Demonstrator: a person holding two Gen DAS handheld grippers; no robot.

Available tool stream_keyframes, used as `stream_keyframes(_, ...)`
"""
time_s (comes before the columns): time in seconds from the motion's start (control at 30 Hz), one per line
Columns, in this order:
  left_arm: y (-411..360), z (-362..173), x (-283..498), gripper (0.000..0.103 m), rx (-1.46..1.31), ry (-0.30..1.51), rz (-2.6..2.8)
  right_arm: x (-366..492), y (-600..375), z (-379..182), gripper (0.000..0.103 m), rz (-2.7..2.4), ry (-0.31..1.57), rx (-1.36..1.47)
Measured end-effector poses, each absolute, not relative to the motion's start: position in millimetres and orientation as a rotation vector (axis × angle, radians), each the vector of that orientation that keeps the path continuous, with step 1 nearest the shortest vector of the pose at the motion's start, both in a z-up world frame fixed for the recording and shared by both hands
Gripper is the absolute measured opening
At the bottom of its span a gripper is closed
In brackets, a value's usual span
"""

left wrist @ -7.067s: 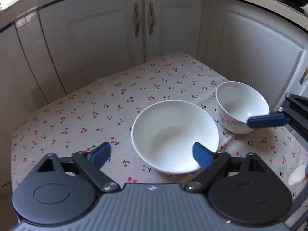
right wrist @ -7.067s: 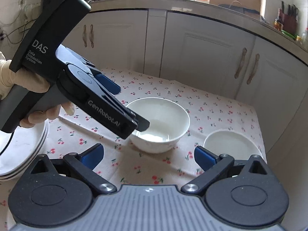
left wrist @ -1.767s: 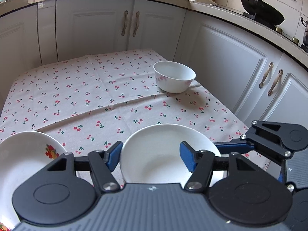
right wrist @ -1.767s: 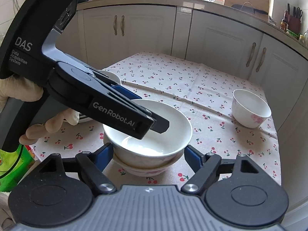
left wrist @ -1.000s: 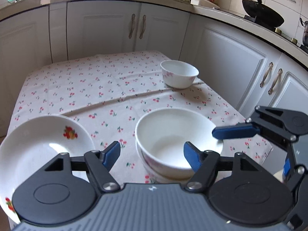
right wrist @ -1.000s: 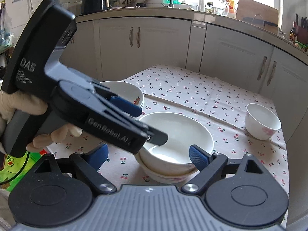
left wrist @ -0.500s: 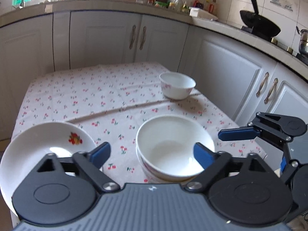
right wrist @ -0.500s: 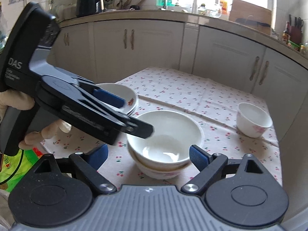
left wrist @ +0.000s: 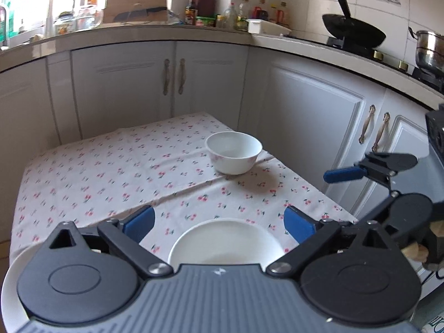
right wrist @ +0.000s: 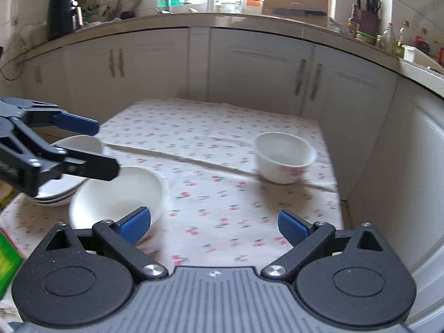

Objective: Organize plates and bowls
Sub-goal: 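Move the left gripper to the remaining pink-patterned white bowl, then grasp the bowl's rim with the left gripper and lift it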

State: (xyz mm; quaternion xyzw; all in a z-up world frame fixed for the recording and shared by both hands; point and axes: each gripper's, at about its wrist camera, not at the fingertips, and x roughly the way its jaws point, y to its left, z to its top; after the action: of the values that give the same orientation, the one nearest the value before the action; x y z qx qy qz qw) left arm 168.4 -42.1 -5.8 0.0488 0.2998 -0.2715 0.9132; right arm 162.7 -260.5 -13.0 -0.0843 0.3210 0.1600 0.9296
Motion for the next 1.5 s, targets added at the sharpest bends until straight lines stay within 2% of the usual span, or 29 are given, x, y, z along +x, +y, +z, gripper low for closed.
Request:
stream_keyframes(0.4, -94.1, 8.6, 255.0, 0.099, 0.171, 0.738, -0.622, 235.2, -298.1, -27.8, 0.100, 0.298, 0.659, -0.253)
stream_keyframes(0.8, -161.4, -27.8, 336.2, 0.096, 0.249, 0.845, -0.642, 301.5, -313.0, -58.0, 0.100, 0.352, 0.642, -0.254)
stream_keyframes(1.1, -186.8, -54.1, 374.4, 0.081, 0.220, 0.896, -0.653, 324.9, -325.7, -70.4, 0.098, 0.388, 0.638, -0.191)
stream_keyframes(1.23, -192.4, -61.5, 389.0, 0.075, 0.204, 0.914, -0.660, 331.3, -325.1, -74.4, 0.091, 0.399, 0.647, -0.198)
stream_keyframes(1.37, -194.8, -67.6, 397.4, 0.067, 0.188, 0.935, -0.661, 334.1, -323.6, -76.6, 0.089, 0.407, 0.639, -0.210)
stream_keyframes(1.5, -196.4, -69.8, 398.8, 0.066, 0.191, 0.938, -0.670, 332.5, -321.9, -77.5, 0.086, 0.421, 0.629, -0.222)
